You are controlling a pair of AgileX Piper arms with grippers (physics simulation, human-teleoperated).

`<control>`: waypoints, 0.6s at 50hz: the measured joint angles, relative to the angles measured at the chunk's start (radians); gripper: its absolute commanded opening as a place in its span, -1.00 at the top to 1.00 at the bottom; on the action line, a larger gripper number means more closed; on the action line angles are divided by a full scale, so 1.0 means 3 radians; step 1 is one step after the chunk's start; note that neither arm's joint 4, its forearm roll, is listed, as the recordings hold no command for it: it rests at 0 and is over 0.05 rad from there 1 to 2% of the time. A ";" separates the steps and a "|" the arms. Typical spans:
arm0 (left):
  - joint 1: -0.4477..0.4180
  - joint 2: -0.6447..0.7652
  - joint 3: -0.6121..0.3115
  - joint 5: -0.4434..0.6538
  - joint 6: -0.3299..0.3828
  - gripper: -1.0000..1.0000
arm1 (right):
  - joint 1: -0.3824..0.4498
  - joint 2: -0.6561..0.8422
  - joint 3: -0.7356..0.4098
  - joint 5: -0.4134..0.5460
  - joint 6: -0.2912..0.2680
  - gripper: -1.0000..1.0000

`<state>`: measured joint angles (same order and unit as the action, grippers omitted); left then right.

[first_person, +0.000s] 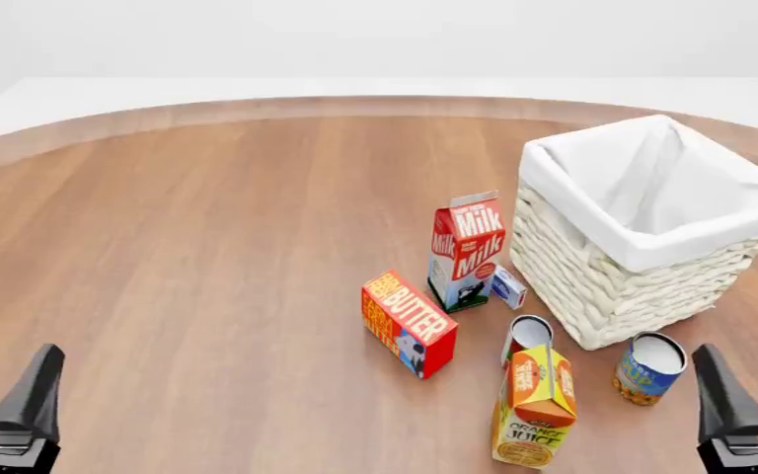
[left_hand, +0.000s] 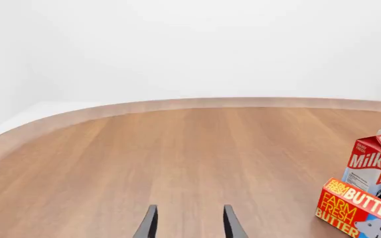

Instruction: Pick up the alphabet soup, and put it in the basket.

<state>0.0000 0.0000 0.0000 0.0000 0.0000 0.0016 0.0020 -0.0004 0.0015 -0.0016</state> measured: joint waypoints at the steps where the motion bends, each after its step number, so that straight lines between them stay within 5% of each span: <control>1: 0.0000 0.0000 0.0000 0.0000 0.0000 -1.00 | 0.0002 0.0002 0.0000 0.0000 -0.0002 -1.00; 30: 0.0000 0.0000 0.0000 0.0000 0.0000 -1.00 | 0.0094 0.0084 -0.0161 0.0110 -0.0094 -1.00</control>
<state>0.0000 0.0000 0.0000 0.0000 0.0000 0.0297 0.0273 -0.0486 0.0344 -0.0297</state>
